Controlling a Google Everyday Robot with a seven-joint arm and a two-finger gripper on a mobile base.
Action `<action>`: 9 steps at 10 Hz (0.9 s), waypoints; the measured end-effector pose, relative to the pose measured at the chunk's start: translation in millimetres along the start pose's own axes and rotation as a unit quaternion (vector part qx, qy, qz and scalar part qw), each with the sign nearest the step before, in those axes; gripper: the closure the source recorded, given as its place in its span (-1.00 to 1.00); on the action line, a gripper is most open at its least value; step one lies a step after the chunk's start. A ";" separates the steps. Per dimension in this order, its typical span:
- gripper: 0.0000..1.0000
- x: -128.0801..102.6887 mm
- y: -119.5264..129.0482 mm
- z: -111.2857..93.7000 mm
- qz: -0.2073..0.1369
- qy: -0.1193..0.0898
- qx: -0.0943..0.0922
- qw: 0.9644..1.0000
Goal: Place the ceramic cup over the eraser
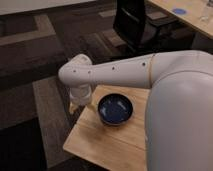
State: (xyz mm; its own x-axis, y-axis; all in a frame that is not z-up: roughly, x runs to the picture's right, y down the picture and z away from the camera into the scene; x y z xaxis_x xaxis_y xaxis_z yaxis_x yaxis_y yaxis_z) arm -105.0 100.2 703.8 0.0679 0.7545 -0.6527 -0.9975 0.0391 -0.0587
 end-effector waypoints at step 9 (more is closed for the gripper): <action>-0.30 -28.5 -58.6 -25.3 0.035 -0.010 0.003 0.999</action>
State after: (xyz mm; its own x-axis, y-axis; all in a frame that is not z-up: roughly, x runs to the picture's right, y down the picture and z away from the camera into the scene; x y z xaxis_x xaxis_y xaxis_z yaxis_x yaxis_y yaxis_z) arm -48.0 59.9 706.7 -0.0016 0.7680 -0.6405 -0.9999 -0.0104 -0.0100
